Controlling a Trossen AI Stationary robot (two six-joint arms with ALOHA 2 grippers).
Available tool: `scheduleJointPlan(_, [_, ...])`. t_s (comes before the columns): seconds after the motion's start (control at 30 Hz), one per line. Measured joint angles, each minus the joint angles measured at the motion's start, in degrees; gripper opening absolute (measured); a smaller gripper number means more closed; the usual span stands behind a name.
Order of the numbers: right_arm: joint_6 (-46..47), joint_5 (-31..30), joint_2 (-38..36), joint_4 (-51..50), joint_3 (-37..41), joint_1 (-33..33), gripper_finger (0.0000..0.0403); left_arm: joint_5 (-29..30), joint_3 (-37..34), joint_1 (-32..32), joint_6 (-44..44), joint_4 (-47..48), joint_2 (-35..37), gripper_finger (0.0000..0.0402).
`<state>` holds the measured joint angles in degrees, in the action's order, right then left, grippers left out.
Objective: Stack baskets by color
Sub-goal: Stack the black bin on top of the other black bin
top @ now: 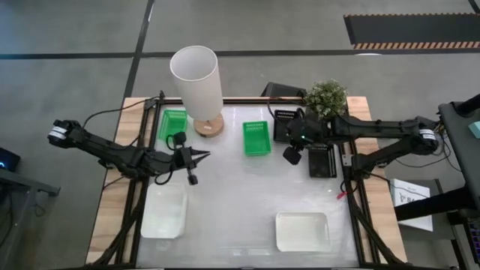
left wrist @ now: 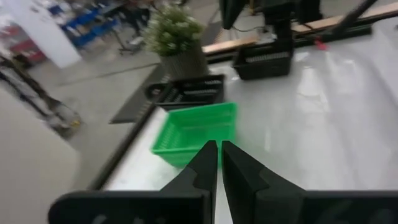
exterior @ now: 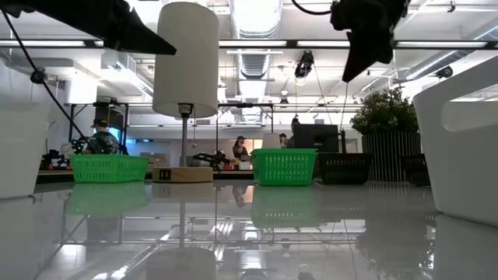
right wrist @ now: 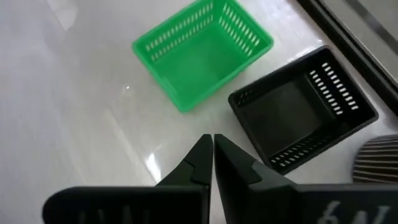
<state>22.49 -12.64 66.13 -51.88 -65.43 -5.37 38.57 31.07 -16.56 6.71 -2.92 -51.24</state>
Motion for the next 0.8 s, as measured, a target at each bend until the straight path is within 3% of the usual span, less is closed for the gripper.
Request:
scheduleJointPlan(0.2, [-0.01, -0.20, 5.05, -0.72, -6.68, -0.02, 0.0009, 6.42, 0.00, 0.00, 1.70, -0.03, 1.48, 0.0006])
scheduleJointPlan(0.47, [-1.47, -0.22, 12.03, -5.34, -14.50, -0.02, 0.0014, 7.10, 0.00, 0.00, 7.29, -0.01, 1.90, 0.0006])
scheduleJointPlan(0.8, [2.83, 2.36, 18.11, -14.53, -19.05, -0.18, 0.0110, 11.43, 0.00, 0.00, 9.16, -0.02, 1.94, 0.0006])
